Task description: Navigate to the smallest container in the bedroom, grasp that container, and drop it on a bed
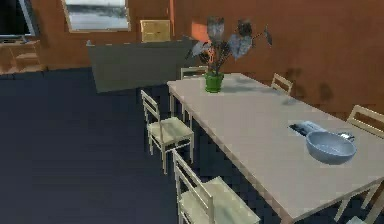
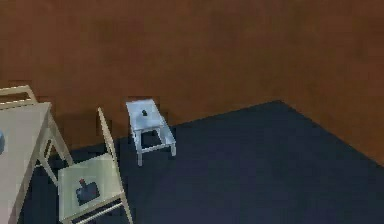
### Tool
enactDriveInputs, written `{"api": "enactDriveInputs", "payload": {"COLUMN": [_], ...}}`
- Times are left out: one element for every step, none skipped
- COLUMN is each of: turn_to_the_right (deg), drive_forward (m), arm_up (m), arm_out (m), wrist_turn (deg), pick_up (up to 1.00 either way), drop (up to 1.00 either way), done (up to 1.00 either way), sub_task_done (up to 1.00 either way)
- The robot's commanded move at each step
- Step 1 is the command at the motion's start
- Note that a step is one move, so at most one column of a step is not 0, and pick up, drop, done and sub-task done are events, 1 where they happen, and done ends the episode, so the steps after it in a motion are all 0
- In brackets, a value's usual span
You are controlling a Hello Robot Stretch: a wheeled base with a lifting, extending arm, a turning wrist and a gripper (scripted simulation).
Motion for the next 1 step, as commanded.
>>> {"api": "enactDriveInputs", "payload": {"turn_to_the_right": [-45.0], "drive_forward": [0.0], "arm_up": [0.0], "arm_out": [0.0], "wrist_turn": [0.0], "pick_up": [0.0], "drop": [0.0], "done": [0.0], "sub_task_done": [0.0]}}
